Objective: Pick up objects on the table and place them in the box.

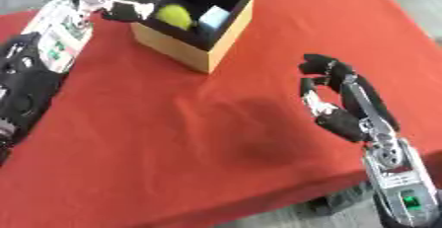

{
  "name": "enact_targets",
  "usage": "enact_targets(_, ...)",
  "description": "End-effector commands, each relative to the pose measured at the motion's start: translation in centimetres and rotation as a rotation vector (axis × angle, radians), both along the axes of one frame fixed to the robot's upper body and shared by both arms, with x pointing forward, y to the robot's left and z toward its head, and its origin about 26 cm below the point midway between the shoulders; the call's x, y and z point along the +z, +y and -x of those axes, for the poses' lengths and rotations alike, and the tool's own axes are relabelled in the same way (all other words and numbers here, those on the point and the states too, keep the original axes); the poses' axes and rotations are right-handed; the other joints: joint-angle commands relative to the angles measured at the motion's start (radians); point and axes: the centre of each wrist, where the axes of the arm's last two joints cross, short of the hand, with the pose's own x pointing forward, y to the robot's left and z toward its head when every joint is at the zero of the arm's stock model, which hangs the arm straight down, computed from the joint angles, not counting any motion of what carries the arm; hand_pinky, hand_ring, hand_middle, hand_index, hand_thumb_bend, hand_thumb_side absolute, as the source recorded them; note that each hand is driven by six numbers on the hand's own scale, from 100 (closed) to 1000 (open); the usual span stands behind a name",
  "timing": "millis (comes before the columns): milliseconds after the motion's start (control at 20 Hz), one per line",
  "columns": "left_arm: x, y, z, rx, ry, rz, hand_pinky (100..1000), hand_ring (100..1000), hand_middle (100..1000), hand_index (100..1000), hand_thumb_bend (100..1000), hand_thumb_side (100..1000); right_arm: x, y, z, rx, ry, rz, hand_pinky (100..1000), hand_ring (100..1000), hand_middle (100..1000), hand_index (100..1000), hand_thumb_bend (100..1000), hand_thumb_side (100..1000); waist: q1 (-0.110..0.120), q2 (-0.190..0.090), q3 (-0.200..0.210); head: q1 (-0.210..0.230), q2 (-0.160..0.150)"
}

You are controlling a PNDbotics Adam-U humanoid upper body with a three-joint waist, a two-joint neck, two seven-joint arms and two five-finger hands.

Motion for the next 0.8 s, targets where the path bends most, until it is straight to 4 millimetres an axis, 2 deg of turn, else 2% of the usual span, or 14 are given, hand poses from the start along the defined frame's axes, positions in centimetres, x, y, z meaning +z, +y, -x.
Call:
enact_targets(50,1.4,0.3,0.1,0.006,-0.062,0.028,653,689,790,852,634,477,0.6,0.0,0.0,0.008,-0.021,-0.001,731,801,729,864,100,510,-0.006,-0.018,0.001,-0.002,0.005)
enact_targets(150,2.1,0.6,0.4,-0.004,-0.089,0.081,643,676,775,841,602,456,0.6,-0.1,0.0,0.004,-0.019,-0.002,731,801,729,863,100,512,-0.007,-0.019,0.006,-0.006,0.005)
enact_targets(200,2.7,0.8,0.7,-0.018,-0.102,0.109,638,667,754,828,496,394,0.5,-0.2,0.0,0.001,-0.018,-0.003,731,801,729,864,100,513,-0.008,-0.021,0.01,-0.009,0.005)
enact_targets(350,4.8,1.8,2.3,-0.085,-0.129,0.192,631,647,706,803,323,327,0.3,-0.4,0.1,-0.009,-0.013,-0.004,731,801,729,863,100,516,-0.01,-0.026,0.027,-0.021,0.005)
enact_targets(400,5.5,2.2,3.1,-0.106,-0.139,0.219,631,646,703,800,315,323,0.3,-0.4,0.1,-0.012,-0.012,-0.004,731,801,729,863,100,516,-0.01,-0.027,0.033,-0.024,0.005)
enact_targets(450,6.0,2.8,3.9,-0.124,-0.145,0.246,628,644,690,783,256,323,0.3,-0.4,0.2,-0.015,-0.011,-0.005,731,801,729,863,100,519,-0.011,-0.029,0.039,-0.029,0.005)
enact_targets(650,6.8,6.1,8.0,-0.232,-0.096,0.432,616,632,674,760,189,363,0.1,-0.7,0.3,-0.029,-0.006,-0.007,731,801,729,863,100,520,-0.016,-0.034,0.071,-0.04,0.005)
enact_targets(800,5.7,8.7,11.2,-0.29,-0.067,0.572,603,618,646,735,156,423,0.0,-0.8,0.3,-0.036,-0.007,-0.014,731,801,728,863,100,522,-0.02,-0.034,0.097,-0.042,0.005)
